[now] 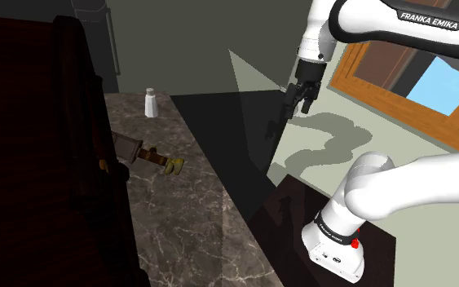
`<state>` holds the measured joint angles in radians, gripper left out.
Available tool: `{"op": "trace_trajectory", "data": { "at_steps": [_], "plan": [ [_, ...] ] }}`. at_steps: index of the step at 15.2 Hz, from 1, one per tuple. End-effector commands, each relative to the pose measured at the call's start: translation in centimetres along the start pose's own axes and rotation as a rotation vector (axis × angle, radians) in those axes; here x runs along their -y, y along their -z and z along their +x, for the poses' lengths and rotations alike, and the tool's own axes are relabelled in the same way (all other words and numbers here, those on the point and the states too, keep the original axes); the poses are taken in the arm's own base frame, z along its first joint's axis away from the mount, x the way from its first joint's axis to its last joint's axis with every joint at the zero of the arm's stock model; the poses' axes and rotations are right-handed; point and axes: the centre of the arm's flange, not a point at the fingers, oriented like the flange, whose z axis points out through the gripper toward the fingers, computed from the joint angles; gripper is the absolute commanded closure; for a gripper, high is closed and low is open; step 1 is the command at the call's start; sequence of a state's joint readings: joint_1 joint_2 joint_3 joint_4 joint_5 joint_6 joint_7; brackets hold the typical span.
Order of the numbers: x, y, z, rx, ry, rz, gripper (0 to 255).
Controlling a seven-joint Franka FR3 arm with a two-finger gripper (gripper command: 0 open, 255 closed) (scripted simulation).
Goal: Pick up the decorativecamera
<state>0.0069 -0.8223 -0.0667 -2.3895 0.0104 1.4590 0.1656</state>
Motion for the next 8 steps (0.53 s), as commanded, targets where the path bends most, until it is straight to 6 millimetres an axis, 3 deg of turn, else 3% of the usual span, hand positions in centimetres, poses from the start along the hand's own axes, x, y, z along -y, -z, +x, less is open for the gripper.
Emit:
{"op": "trace_trajectory", "data": {
  "at_steps": [1,8],
  "plan": [
    [0.0,0.0,0.0,0.0,0.0,0.0,0],
    [5.9,-2.2,5.4,-0.004,0.086,0.076,0]
  ]
}}
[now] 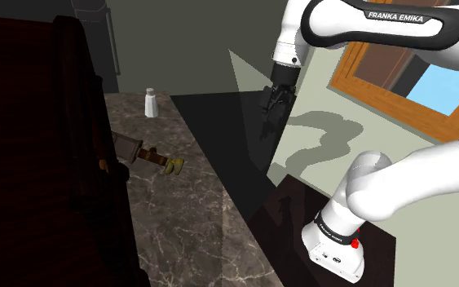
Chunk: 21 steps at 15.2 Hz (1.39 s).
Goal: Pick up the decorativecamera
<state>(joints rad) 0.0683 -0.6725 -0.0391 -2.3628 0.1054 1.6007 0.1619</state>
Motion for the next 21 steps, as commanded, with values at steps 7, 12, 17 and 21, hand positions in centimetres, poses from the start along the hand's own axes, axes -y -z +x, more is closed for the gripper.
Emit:
{"op": "trace_trajectory", "data": {
  "at_steps": [7,12,17,21],
  "plan": [
    [7.0,-2.6,6.3,-0.005,0.098,0.089,0],
    [11.7,-3.8,9.8,-0.008,0.159,0.143,0],
    [16.6,-4.8,13.0,-0.01,0.22,0.198,0],
    [20.7,-5.4,15.4,-0.012,0.269,0.241,0]
  ]
}}
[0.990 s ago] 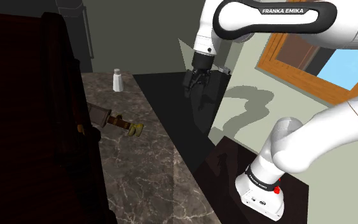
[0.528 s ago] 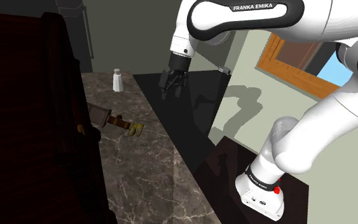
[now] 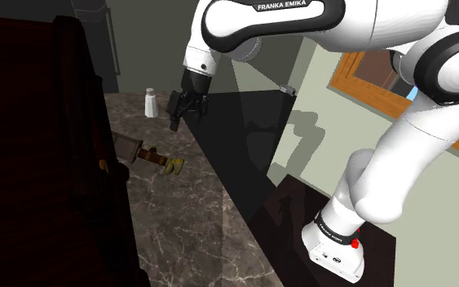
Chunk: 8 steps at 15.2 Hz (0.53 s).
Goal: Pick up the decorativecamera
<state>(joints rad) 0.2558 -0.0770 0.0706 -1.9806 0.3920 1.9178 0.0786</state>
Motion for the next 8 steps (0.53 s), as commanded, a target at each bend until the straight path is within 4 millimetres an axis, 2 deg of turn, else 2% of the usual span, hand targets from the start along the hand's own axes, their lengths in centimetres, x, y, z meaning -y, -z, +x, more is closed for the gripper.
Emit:
{"op": "trace_trajectory", "data": {
  "at_steps": [1,8],
  "plan": [
    [1.8,-0.5,1.9,-0.001,0.025,0.023,0],
    [7.9,-2.6,7.2,-0.005,0.11,0.099,0]
  ]
}}
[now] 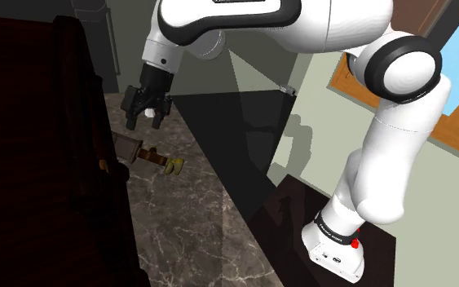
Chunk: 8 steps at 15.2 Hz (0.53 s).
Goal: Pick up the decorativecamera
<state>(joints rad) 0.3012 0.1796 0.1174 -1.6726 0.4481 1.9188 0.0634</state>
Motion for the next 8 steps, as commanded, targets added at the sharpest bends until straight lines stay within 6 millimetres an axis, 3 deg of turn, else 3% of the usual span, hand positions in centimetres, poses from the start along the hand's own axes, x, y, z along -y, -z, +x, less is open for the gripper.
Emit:
{"op": "trace_trajectory", "data": {
  "at_steps": [1,8],
  "plan": [
    [1.3,-0.9,0.8,-0.001,0.018,0.017,0],
    [-0.3,-4.2,0.8,-0.001,0.018,0.017,0]
  ]
}}
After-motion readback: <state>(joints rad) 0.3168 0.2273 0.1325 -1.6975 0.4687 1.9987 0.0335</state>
